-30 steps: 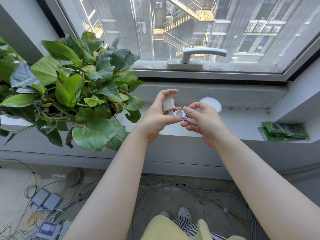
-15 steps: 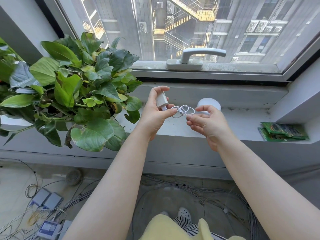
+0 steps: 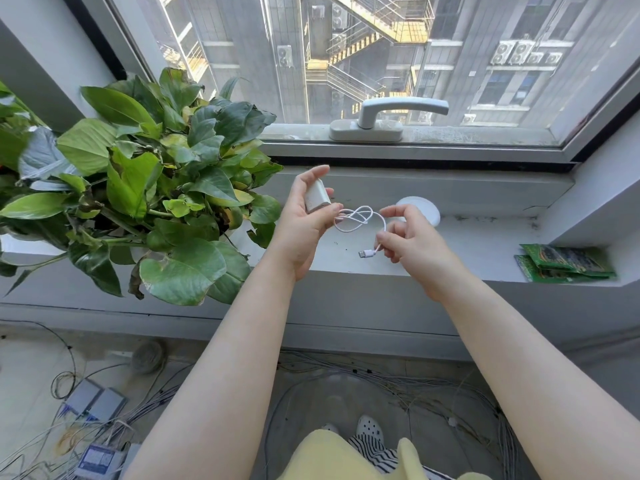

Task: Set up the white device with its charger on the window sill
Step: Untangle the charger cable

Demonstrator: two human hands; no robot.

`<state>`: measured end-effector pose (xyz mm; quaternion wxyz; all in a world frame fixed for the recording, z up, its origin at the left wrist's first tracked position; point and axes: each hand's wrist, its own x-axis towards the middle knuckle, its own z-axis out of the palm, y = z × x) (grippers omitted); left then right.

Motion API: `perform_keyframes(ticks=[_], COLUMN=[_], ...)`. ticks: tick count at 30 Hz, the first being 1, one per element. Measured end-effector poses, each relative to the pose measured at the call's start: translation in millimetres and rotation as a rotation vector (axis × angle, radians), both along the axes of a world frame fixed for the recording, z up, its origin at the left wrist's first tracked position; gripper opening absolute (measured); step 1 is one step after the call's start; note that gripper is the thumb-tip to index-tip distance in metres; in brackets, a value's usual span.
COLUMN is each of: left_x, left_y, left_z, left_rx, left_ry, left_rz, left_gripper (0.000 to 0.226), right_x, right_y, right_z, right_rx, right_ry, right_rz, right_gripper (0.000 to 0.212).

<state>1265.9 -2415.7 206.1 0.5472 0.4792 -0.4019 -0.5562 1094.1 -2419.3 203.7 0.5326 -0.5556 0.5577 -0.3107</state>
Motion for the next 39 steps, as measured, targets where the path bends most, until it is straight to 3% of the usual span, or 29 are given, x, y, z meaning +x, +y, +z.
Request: perform_keyframes(ticks=[7, 14, 17, 22, 26, 31, 35, 39], left_x=[-3, -10, -11, -8, -6, -4, -4, -12], left_y=[-3, -5, -6, -8, -9, -9, -12, -11], left_z=[-10, -22, -22, -21, -22, -25, -29, -31], left_rx=[0.065, 0.102, 0.120, 0.130, 0.120, 0.123, 0.159, 0.149], left_ry=[-0.072, 0.086, 0.140, 0.272, 0.316, 0.143, 0.064, -0.089], left_rz=[-0.016, 0.015, 0.007, 0.009, 0.007, 0.020, 0.161, 0.115], left_gripper=[0.069, 0.079, 0.072, 0.040, 0.038, 0.042, 0.048, 0.054], right_x=[8, 19, 22, 22, 23, 23, 18, 26], right_y=[-4, -2, -1, -1, 1, 1, 1, 1], right_z=[-7, -18, -19, -21, -21, -22, -23, -27], right_rx=[-0.027, 0.085, 0.109, 0.079, 0.097, 0.021, -0.056, -0.108], right_ry=[-0.063, -0.103, -0.083, 0.016, -0.023, -0.119, -0.046, 0.032], right_rz=[-0.088, -0.150, -0.122, -0.031, 0.007, -0.007, 0.063, 0.088], right_gripper=[0.023, 0.024, 0.022, 0.025, 0.021, 0.022, 0.024, 0.025])
